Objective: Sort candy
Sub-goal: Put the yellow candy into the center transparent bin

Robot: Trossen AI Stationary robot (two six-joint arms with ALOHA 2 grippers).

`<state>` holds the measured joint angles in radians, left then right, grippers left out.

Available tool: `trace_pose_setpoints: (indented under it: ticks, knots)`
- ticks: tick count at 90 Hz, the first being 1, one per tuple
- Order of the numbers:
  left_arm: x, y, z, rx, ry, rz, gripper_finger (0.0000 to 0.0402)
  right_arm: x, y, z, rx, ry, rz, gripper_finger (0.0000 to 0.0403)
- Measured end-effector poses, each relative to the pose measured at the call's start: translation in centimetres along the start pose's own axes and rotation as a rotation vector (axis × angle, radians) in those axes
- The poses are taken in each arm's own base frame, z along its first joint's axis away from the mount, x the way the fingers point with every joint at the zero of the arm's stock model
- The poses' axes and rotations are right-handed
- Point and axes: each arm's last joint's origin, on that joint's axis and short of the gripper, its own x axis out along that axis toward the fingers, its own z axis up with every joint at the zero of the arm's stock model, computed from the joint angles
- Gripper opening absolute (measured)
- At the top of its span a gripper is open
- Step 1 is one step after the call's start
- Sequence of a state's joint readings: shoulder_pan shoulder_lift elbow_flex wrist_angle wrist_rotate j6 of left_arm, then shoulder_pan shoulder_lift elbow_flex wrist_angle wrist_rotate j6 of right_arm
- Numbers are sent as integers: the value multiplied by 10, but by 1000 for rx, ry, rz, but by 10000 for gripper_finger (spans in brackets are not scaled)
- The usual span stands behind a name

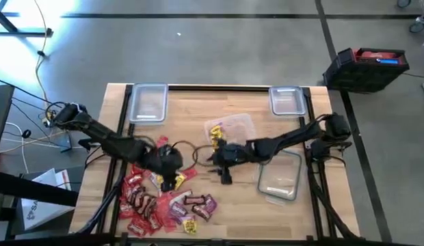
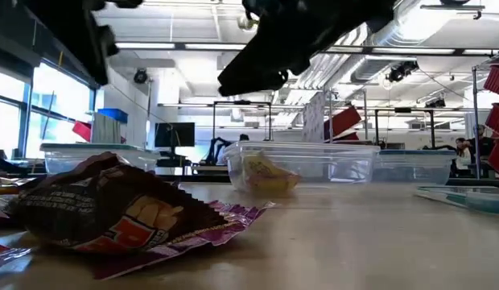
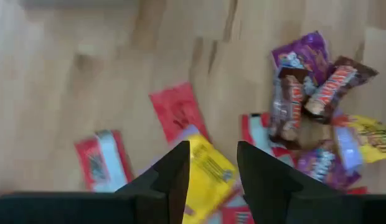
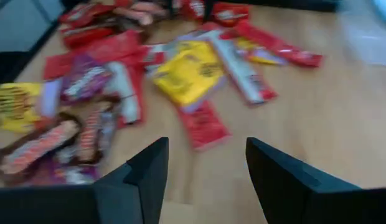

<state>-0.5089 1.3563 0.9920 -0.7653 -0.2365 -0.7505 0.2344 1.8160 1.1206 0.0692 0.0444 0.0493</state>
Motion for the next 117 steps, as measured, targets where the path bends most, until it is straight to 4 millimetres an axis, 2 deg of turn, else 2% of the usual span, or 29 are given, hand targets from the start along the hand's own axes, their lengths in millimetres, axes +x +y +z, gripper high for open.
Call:
trace_pose_setpoints:
  ticks: [23,36,49,70,88,117]
  knots:
    - [1,-27,-31,-90,19,32,129,17,46,-14,21,-25,72,185]
    - [12,-27,-48,-125,99,179,141,27,61,-25,41,-16,74,185]
    - [29,-26,-56,-129,176,292,145,33,71,-31,82,-18,90,185]
    - [66,-19,-57,-97,367,372,145,38,82,-38,123,-13,90,185]
    - [92,-14,-52,-18,416,394,145,38,87,-39,138,-23,77,185]
    - [116,-28,-20,81,147,160,145,38,85,-39,143,-31,30,185]
